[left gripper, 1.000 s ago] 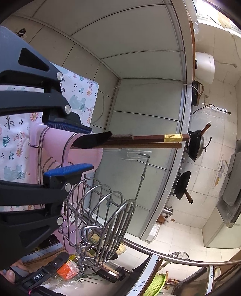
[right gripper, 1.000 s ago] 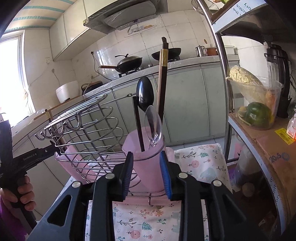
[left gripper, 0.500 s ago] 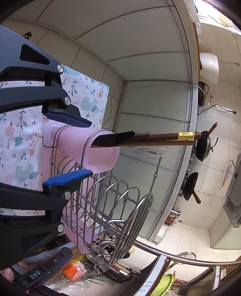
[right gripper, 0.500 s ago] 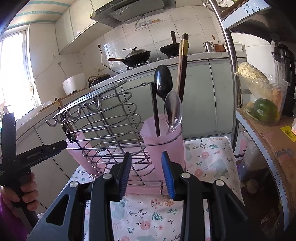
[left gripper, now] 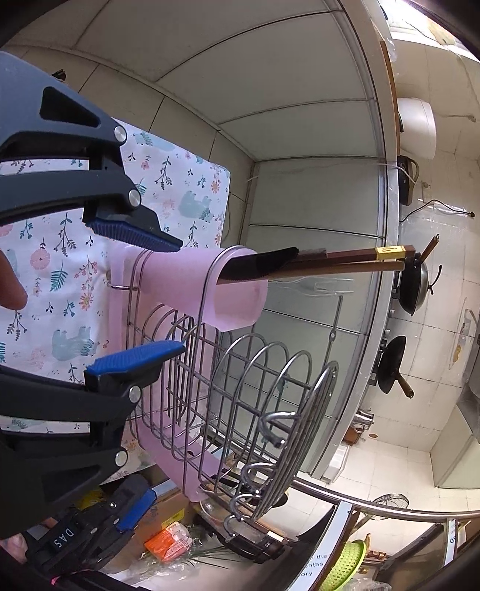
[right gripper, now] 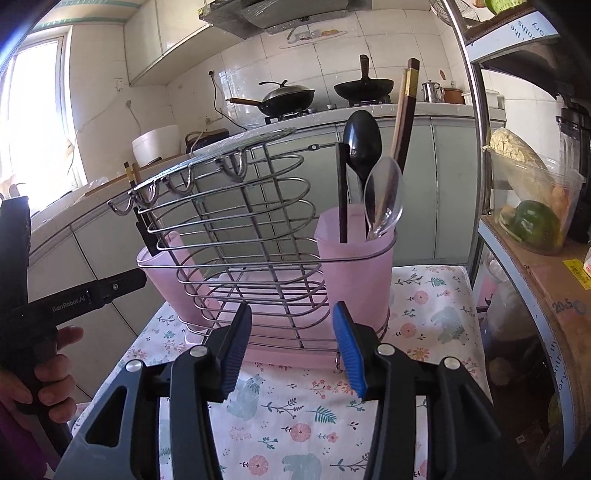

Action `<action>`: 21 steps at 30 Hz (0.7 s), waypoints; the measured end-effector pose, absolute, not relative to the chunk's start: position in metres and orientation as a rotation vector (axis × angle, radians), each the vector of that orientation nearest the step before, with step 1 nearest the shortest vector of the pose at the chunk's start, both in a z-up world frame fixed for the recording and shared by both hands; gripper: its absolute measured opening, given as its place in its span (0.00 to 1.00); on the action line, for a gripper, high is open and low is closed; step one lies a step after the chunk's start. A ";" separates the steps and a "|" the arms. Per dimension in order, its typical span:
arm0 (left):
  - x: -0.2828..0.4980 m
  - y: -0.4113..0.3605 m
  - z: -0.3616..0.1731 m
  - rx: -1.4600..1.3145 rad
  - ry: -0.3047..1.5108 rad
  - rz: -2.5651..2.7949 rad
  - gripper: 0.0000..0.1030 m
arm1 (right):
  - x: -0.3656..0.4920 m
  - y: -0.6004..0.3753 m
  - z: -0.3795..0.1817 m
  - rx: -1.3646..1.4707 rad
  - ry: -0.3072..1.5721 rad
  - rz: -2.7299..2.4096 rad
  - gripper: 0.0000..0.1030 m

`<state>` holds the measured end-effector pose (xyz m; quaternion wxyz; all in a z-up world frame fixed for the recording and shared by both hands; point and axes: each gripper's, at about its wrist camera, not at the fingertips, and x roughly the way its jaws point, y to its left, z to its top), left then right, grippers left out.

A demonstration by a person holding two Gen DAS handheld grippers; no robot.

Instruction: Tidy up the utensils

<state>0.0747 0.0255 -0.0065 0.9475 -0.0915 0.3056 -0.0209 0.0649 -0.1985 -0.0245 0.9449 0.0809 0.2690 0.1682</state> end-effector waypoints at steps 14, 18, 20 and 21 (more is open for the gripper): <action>0.055 0.014 -0.007 -0.172 0.624 -0.064 0.49 | 0.047 -0.182 -0.025 0.113 0.564 0.346 0.58; 0.052 0.011 -0.008 -0.167 0.631 -0.066 0.49 | 0.042 -0.181 -0.021 0.104 0.545 0.334 0.59; 0.051 0.010 -0.009 -0.167 0.633 -0.066 0.49 | 0.039 -0.180 -0.018 0.095 0.533 0.320 0.59; 0.049 0.010 -0.010 -0.168 0.634 -0.065 0.49 | 0.038 -0.180 -0.017 0.090 0.531 0.315 0.59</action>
